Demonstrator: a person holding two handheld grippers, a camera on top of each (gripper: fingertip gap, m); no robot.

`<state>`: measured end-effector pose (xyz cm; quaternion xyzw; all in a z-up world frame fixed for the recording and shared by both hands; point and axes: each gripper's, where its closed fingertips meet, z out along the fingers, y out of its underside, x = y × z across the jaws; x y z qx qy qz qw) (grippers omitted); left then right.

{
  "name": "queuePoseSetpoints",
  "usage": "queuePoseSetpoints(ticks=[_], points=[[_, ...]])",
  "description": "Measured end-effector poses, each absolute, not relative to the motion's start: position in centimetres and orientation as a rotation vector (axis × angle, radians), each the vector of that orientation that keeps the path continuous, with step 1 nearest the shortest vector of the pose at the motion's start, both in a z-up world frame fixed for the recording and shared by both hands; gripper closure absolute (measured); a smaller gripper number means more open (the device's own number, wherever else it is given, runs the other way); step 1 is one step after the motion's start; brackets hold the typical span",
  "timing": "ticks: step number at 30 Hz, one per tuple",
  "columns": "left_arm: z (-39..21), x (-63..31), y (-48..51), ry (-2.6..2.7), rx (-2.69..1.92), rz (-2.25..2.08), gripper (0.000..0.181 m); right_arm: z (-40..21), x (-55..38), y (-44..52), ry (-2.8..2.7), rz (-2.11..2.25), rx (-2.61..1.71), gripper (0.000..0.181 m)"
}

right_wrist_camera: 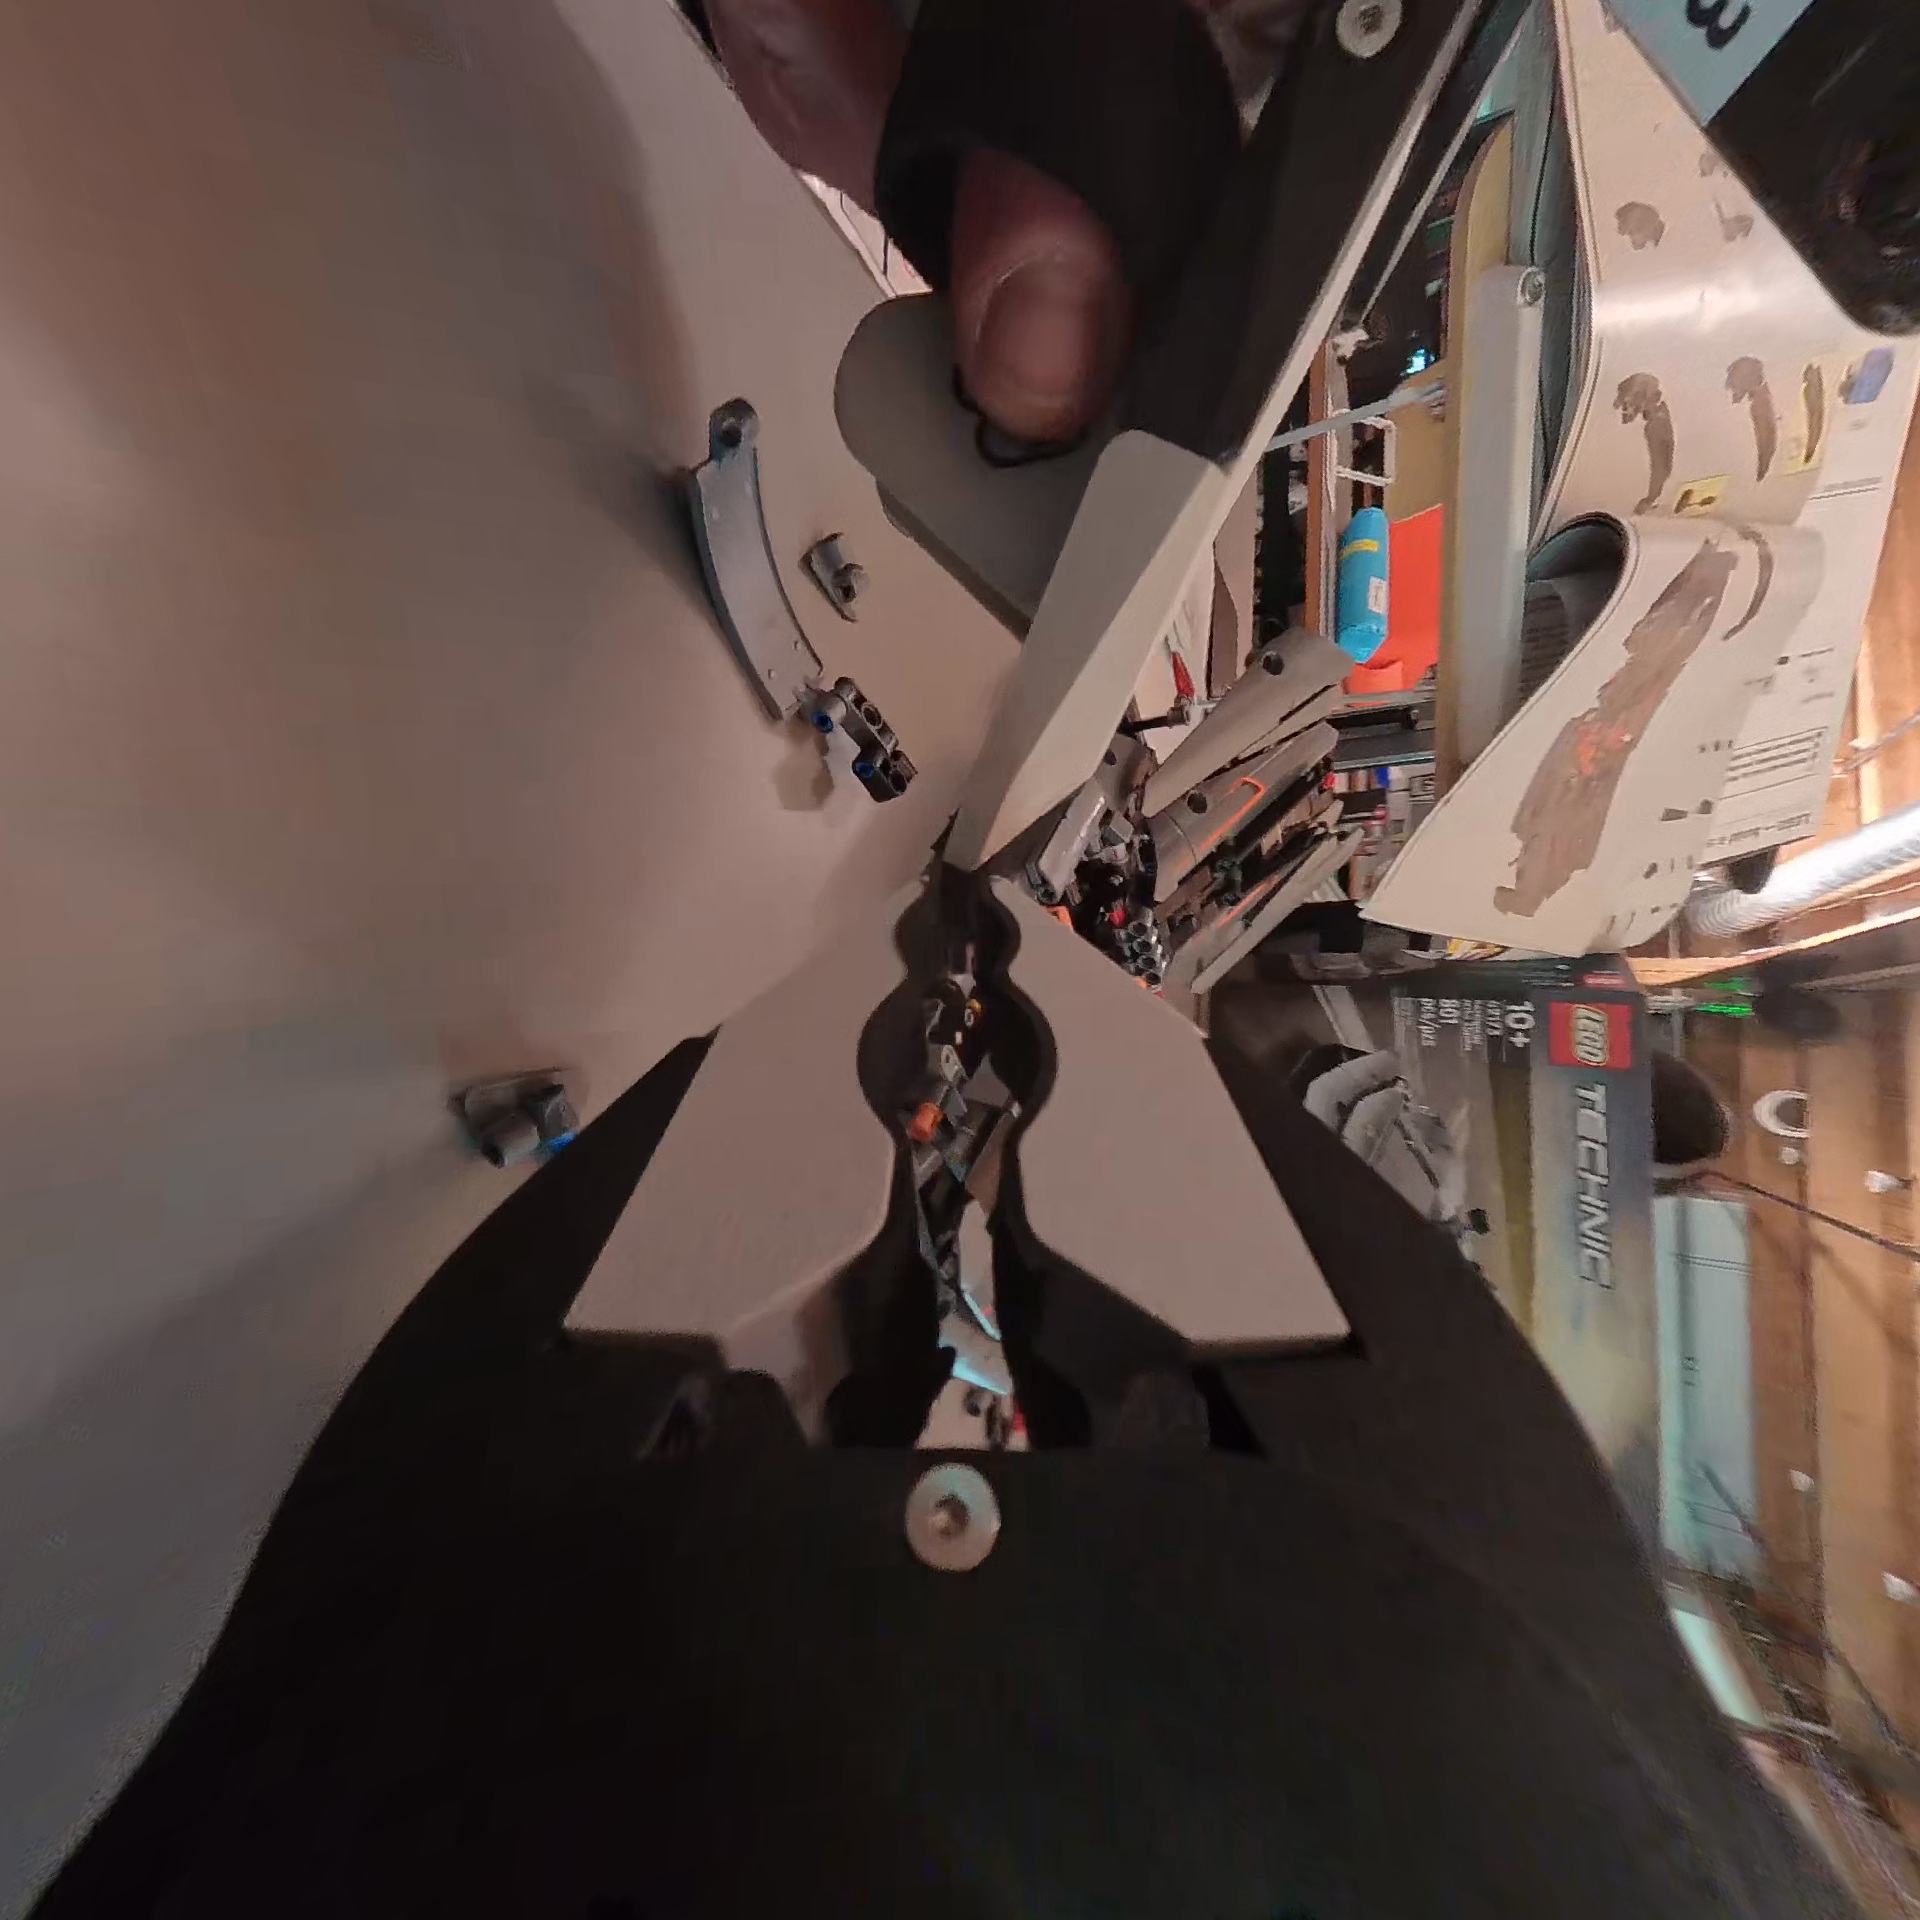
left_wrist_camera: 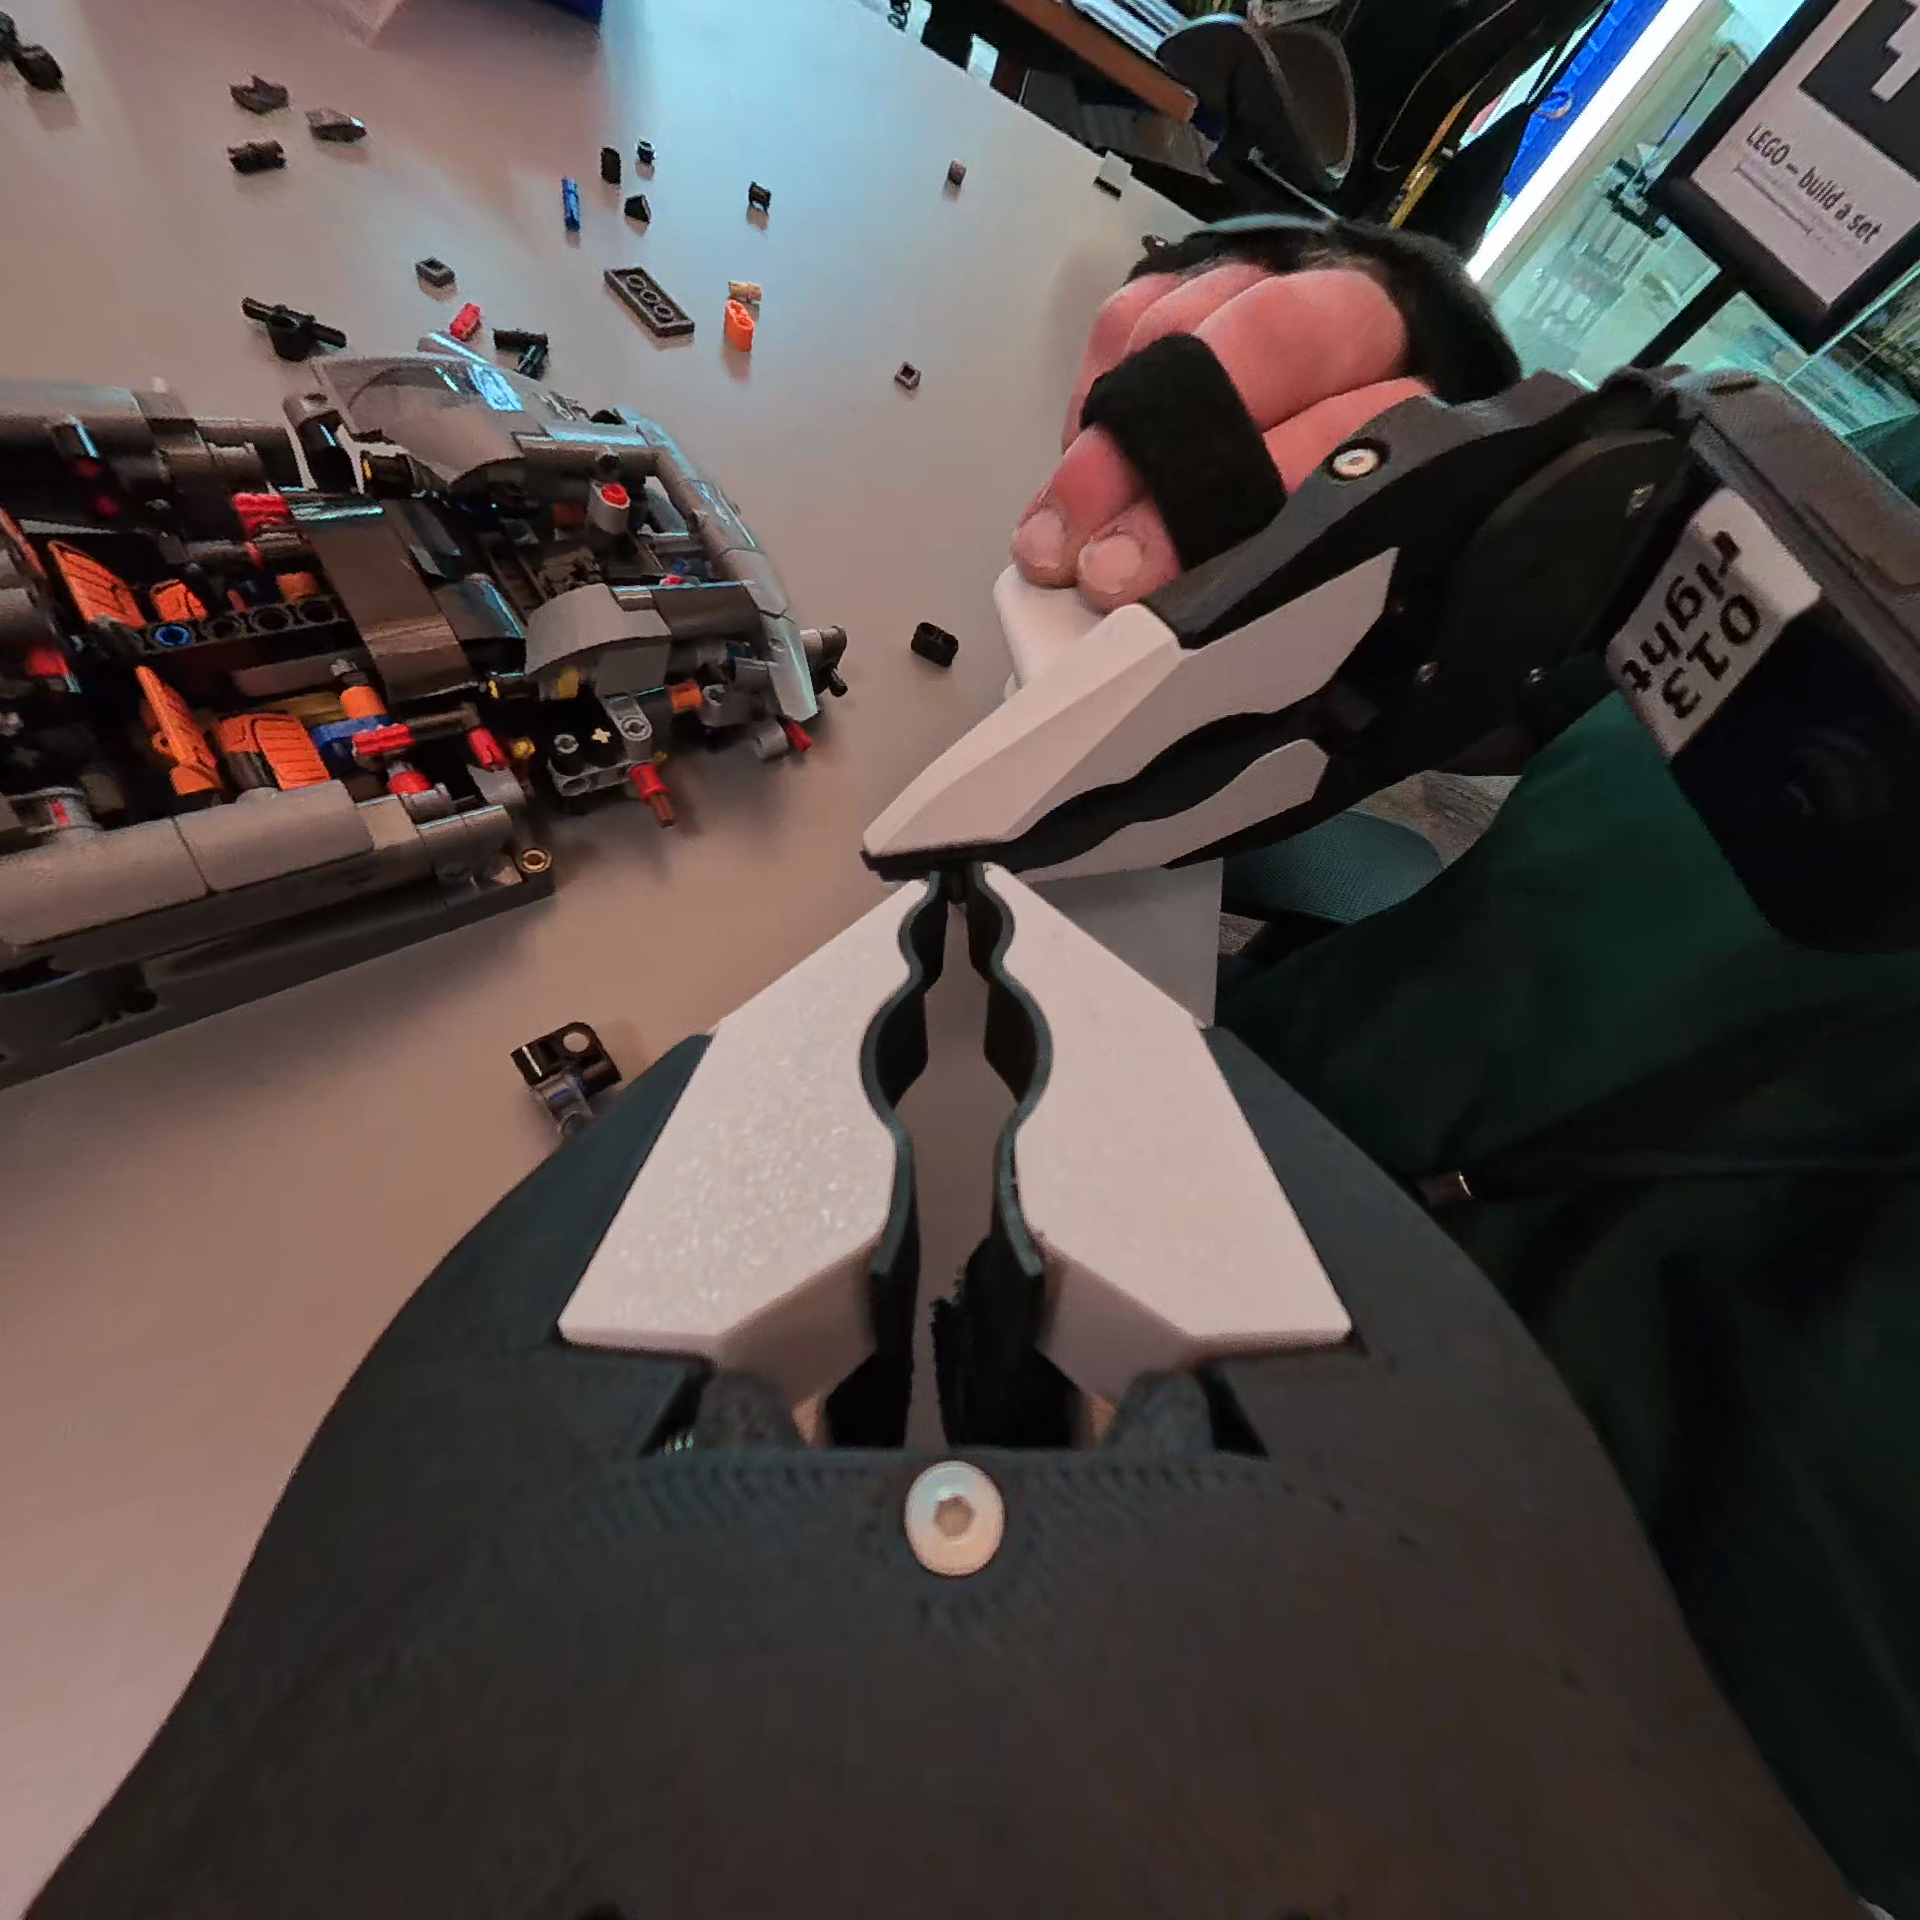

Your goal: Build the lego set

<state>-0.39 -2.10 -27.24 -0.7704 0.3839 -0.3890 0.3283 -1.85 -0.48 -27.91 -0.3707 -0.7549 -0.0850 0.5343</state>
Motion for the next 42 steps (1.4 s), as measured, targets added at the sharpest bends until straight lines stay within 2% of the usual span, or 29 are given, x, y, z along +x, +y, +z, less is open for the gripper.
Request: queuePoseSetpoints(ticks=[4,10,15,19,24,33,42], points=[[-25.2,-0.5,-2.1,0.979,-1.885,-1.012,0.174,-26.7,-2.0,-0.5,-1.707,0.115,-1.093,0.178],[-22.8,-1.0,-1.8,0.877,-1.698,-0.831,0.162,-21.3,-2.0,-1.3,-1.227,1.242,-1.401,0.179],[-21.6,-0.3,-0.5,0.824,-1.530,-0.261,0.163,-19.2,-2.2,-0.7,-0.826,1.812,-1.384,0.179],[-19.8,-0.4,-0.2,0.791,-1.375,0.116,0.161,-18.2,-2.1,0.0,-0.597,2.019,-1.346,0.179],[-18.9,0.1,-0.1,0.770,-1.327,0.250,0.166,-17.7,-2.1,1.0,-0.403,2.160,-1.326,0.180],[-18.2,-1.1,0.8,0.699,-1.314,0.344,0.176,-17.1,-2.9,0.9,-0.268,2.275,-1.286,0.179],[-18.5,-1.3,1.0,0.686,-1.291,0.396,0.174,-17.1,-3.1,1.2,-0.117,2.375,-1.215,0.179]])
